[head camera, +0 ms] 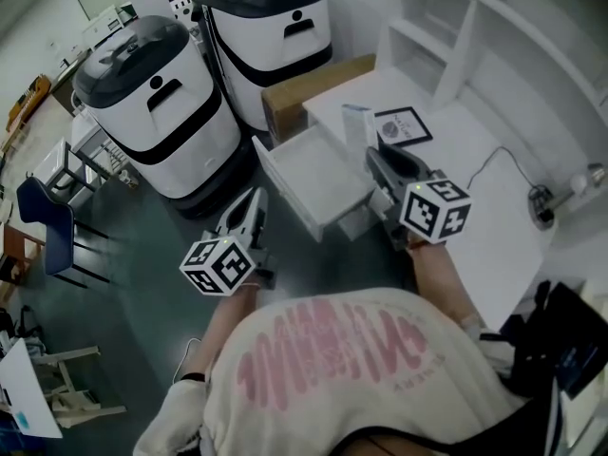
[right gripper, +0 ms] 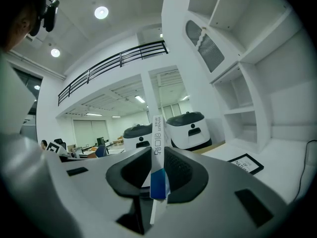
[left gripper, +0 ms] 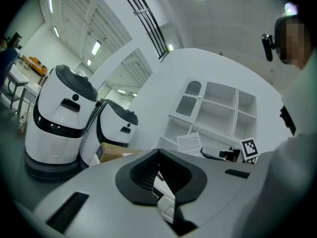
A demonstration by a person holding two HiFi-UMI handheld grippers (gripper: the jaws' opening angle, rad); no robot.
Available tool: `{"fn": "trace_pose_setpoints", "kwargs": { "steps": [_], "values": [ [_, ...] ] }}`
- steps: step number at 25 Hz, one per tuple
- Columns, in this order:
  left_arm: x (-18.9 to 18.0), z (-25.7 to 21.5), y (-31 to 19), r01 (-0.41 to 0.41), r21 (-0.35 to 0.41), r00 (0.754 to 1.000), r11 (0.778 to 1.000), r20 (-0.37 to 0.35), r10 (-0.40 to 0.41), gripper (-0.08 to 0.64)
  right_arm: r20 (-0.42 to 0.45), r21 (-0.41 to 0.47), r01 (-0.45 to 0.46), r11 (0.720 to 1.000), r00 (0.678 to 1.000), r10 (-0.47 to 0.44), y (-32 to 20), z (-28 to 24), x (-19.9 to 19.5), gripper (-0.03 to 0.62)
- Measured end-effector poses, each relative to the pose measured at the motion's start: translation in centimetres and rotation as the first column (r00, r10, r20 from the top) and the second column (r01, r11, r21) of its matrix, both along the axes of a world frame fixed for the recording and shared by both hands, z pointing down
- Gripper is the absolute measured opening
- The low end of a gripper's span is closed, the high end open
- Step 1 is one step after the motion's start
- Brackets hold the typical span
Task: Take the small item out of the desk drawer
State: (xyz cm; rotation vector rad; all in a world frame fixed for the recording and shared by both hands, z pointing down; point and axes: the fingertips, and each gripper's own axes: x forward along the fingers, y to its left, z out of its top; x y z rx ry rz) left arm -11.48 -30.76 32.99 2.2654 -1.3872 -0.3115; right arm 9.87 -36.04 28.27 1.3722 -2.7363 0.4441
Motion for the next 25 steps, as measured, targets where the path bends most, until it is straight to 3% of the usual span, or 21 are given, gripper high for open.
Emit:
{"fn": "trace_pose_setpoints", "kwargs": {
  "steps": [10, 25],
  "values": [
    [6.4, 0.4, 5.9, 0.01, -0.008, 1.0, 1.0, -0.003, -0.01, 0.029, 0.007, -0.015, 0.05, 0.999, 0.999, -0.05, 5.3, 0.6, 4.6, 0.092],
    [11.1, 2.3, 14.8, 0.088, -0.036, 0.996, 0.995, -0.014, -0.088, 0.029, -0.033, -0.08, 0.126, 0.989, 0.991, -0.129, 13.0, 4.3, 8.7, 0.092]
  ]
}}
